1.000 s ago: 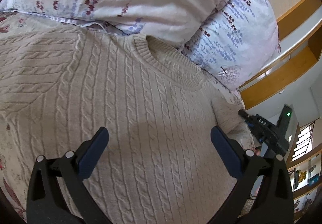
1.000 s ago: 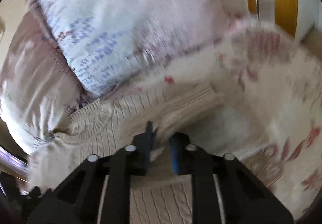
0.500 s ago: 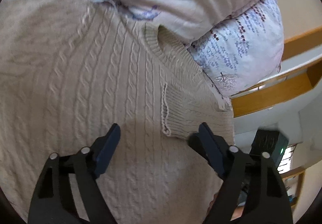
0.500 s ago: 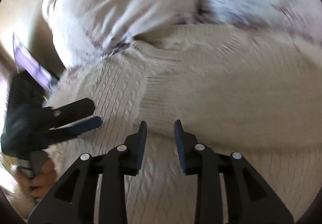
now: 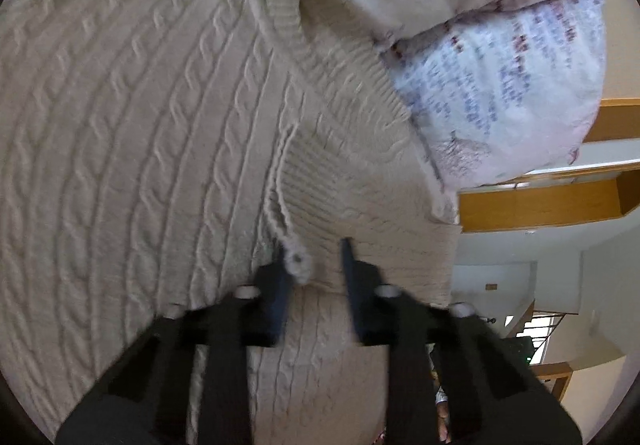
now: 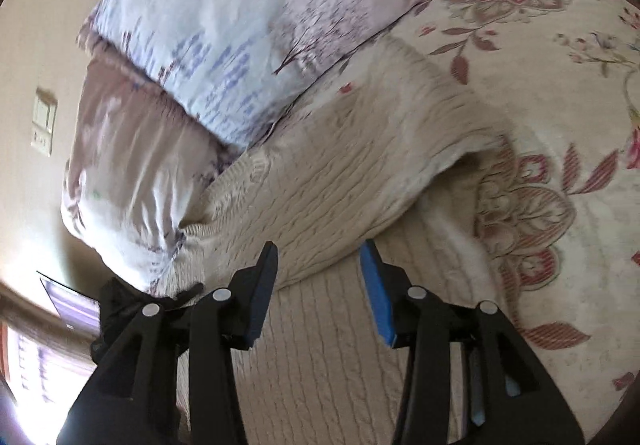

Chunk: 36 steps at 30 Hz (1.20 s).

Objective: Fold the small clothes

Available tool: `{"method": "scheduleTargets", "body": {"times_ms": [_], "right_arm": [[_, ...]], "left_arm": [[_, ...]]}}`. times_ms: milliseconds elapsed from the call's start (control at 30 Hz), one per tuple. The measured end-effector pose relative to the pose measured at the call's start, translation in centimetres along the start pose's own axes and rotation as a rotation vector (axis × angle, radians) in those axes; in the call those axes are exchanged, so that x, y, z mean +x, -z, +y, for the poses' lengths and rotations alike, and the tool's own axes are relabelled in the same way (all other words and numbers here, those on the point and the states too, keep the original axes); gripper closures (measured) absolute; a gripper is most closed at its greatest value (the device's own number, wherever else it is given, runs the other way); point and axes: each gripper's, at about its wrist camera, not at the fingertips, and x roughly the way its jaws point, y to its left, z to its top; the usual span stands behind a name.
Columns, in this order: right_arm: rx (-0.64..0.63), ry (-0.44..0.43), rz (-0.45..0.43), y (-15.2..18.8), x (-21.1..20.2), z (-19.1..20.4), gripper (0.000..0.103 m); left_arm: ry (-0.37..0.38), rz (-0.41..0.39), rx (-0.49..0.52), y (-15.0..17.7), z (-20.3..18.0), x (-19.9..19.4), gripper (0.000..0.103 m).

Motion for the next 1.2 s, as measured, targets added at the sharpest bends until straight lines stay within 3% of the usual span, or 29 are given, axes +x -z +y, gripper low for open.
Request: {"method": "scheduleTargets", "body": {"times_ms": [200,367,500,633,700,733,800,900,933,1000,1100,1133,1200], "right_arm": [[0.069,-0.014,0.002,0.1,0.1,-1.3,0.058],[0.122,-0.064,0.038,0.4,0.9,-1.7,0.054],[0.172,-0.045,0.044,0.0,2.4,-1.7,0.053],[0.22,0.016,-0.021,-1.1,3.4,-2.4,0.053],[0.224,0.04,-0.05,-1.6,4.0,-2.6,0.066],[0.213,0.079,-0.091,-1.6,3.9,-2.7,0.094],[0.224,0.113,-0.154,-1.3,3.4,-3.1,0.094],[0.197,0.17,-0.143,-0.6,4.0,-3.0,0.094],[0.182,0.181,-0.139,-0.4,4.0,-2.8,0.093],[0.15,0.208,-0.135,0.0,3.5,-2.3,0.088],[0.112,0.213,-0.134,0.9,2.4,-1.3,0.061],[0.08,0.227,-0.143,1.4,1.8,-0.6,0.053],[0.004,0.233,-0.159,2.3,1.0,0.7,0.05]], "left_arm": [[0.018,-0.045,0.084,-1.0,-0.6,-1.6,0.096],[-0.1,-0.161,0.14,-2.4,0.8,-5.1,0.096],[-0.141,-0.167,0.112,-3.4,2.9,-5.6,0.096],[-0.162,-0.158,0.118,-3.6,3.3,-5.0,0.095],[-0.175,-0.16,0.13,-3.5,3.3,-5.0,0.094],[-0.178,-0.164,0.132,-3.4,3.2,-4.9,0.094],[-0.178,-0.168,0.137,-3.4,3.3,-5.0,0.093],[-0.192,-0.177,0.144,-3.1,3.3,-5.5,0.089],[-0.2,-0.186,0.153,-2.8,3.3,-6.2,0.087],[-0.194,-0.196,0.174,-2.5,3.3,-7.7,0.069],[-0.156,-0.236,0.211,-1.8,3.9,-11.8,0.048],[-0.154,-0.265,0.214,-1.5,4.5,-13.9,0.047],[-0.165,-0.326,0.195,-1.4,6.2,-17.7,0.046]]}}
